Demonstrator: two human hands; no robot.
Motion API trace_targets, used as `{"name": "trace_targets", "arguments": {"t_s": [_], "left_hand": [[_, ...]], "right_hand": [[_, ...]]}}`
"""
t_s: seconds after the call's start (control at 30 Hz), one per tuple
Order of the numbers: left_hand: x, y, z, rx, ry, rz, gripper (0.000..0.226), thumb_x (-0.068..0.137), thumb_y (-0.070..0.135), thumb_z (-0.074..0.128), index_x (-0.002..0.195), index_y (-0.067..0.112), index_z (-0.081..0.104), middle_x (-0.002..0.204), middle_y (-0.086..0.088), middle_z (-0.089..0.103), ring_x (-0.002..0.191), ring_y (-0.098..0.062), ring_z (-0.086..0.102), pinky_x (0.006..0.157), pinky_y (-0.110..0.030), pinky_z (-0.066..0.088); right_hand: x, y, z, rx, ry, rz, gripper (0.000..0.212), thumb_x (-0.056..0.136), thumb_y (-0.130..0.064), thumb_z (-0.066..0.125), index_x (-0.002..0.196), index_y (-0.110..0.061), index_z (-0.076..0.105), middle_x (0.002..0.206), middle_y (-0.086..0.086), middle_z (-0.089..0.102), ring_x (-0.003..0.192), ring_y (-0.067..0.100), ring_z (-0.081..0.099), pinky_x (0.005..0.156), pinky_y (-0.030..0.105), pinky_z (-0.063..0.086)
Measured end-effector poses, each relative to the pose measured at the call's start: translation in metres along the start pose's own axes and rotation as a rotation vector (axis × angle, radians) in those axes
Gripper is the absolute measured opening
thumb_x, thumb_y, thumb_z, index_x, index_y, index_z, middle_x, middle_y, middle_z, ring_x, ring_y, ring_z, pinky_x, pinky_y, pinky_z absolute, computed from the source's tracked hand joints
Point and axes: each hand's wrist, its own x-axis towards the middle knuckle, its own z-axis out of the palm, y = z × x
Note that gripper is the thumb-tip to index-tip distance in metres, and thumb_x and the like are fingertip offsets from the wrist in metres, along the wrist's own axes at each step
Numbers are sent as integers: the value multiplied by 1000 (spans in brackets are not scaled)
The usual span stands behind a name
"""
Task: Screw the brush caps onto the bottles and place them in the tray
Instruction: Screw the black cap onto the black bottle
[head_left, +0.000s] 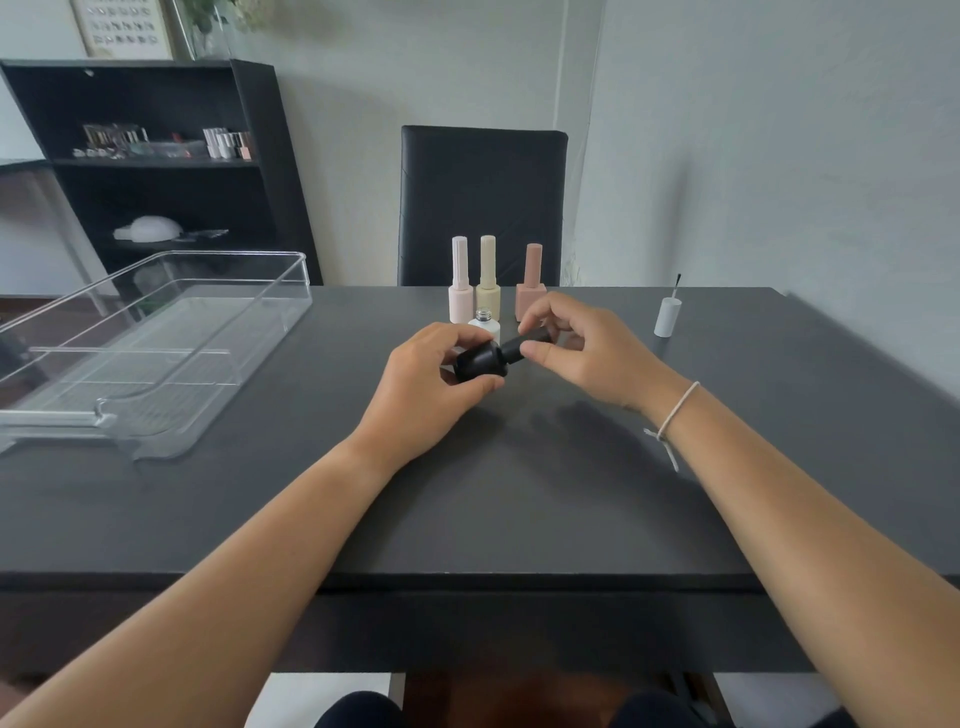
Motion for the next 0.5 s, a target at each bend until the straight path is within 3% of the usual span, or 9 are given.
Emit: {"name": "trace_targets", "arguments": {"t_s": [0.13, 0.3, 0.43, 0.5], "left_hand": [[0, -1, 0, -6, 4, -2, 34, 74, 17, 74, 105, 23, 61, 95, 17, 55, 88, 0, 56, 77, -9, 46], [0, 0, 0, -8, 7, 2, 34, 74, 18, 74, 106, 23, 62, 97, 12, 57, 87, -2, 57, 77, -12, 49], [0, 0, 0, -13, 12, 3, 34, 74, 17, 74, 105, 22, 62, 95, 15, 56, 88, -1, 57, 77, -12, 47], [-1, 0, 0, -15, 13, 3, 34, 74, 18, 74, 104, 23, 62, 94, 18, 55, 87, 0, 57, 77, -11, 47]], "right_hand": [[0, 0, 0, -14, 0, -7, 13, 87, -15, 58, 80, -24, 52, 68, -10, 50, 53, -12, 46, 56, 1, 34], [2, 2, 1, -46, 25, 55, 30, 90, -36, 52, 69, -15, 55, 56, -2, 48, 49, 5, 40, 54, 20, 35], [0, 1, 0, -2, 21, 10, 7, 87, -27, 58, 82, -24, 54, 68, -8, 48, 55, -8, 45, 57, 3, 34], [0, 1, 0, -2, 16, -2, 9, 86, -20, 59, 84, -26, 52, 74, -7, 50, 55, -12, 45, 58, 0, 33]]}}
